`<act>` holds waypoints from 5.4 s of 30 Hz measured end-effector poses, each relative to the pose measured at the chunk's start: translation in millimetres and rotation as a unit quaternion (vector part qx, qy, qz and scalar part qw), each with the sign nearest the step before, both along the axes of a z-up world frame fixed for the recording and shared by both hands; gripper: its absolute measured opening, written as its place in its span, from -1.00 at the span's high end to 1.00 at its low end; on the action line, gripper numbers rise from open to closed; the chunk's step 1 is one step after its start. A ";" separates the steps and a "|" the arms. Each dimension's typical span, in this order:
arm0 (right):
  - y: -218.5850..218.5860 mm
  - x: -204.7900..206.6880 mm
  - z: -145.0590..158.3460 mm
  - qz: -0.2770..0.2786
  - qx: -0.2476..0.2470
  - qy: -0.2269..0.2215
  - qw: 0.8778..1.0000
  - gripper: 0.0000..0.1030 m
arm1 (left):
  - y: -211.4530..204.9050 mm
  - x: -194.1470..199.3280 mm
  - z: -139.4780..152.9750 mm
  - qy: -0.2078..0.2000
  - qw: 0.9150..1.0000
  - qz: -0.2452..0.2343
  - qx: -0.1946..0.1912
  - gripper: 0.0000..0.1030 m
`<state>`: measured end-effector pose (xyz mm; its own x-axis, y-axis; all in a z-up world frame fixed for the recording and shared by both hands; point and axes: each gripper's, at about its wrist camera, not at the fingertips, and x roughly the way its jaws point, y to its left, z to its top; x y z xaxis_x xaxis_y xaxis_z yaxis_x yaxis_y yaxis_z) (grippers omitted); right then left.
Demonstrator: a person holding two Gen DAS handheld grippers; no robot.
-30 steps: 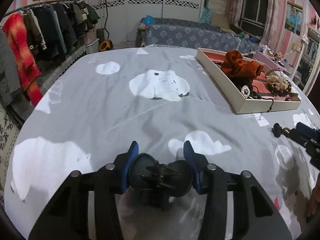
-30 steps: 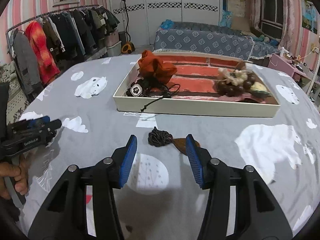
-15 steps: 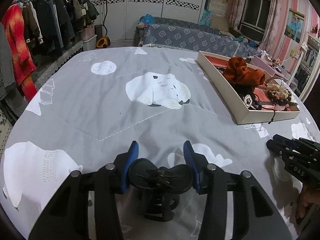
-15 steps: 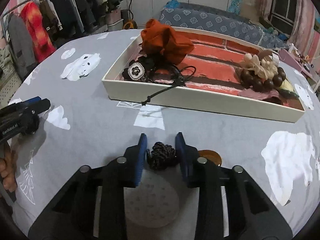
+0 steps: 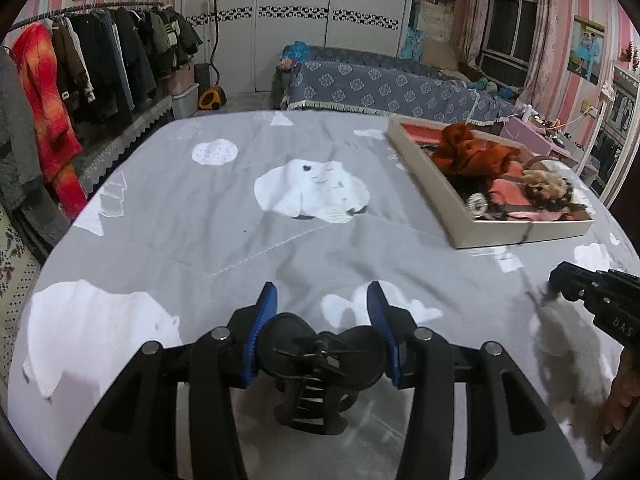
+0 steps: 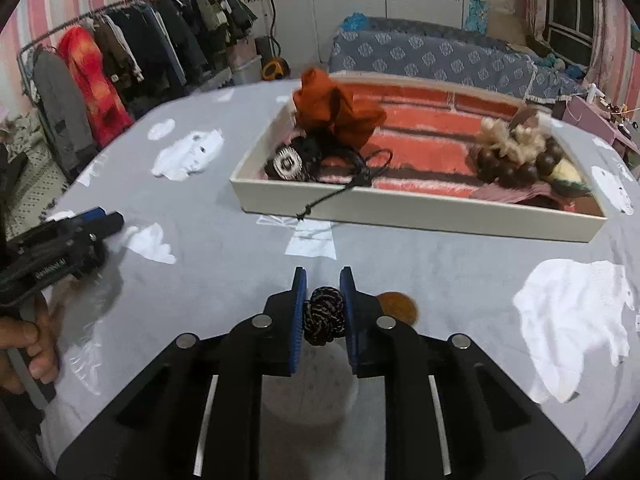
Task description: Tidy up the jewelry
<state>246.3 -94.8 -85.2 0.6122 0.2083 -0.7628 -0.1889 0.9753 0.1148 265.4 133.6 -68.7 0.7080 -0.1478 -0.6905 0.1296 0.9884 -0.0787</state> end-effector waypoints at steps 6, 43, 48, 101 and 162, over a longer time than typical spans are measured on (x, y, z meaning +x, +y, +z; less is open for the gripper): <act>-21.2 -30.6 27.5 0.005 0.016 -0.027 0.999 0.65 | -33.7 -33.3 35.1 -0.030 1.000 -0.002 0.004 0.11; -223.4 -119.0 80.7 -0.031 0.054 -0.113 0.992 0.65 | -229.8 -91.0 72.0 -0.062 0.996 -0.046 0.034 0.10; -212.4 -109.3 83.6 -0.043 0.057 -0.115 0.991 0.65 | -217.3 -81.1 73.4 -0.062 0.996 -0.057 0.030 0.10; -186.4 130.7 54.7 -0.054 0.037 -0.125 0.990 -0.31 | -202.6 135.6 55.6 -0.087 0.996 -0.025 0.001 -0.56; -180.1 -147.0 62.4 -0.100 -0.002 -0.168 0.981 -0.91 | -145.5 -142.9 60.8 -0.144 0.988 0.045 0.041 -0.92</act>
<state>99.3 -274.9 -22.8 0.8578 0.0559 -0.5110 -0.0203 0.9970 0.0751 122.6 -11.9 -7.9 0.8851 -0.0264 -0.4647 0.0454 0.9985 0.0296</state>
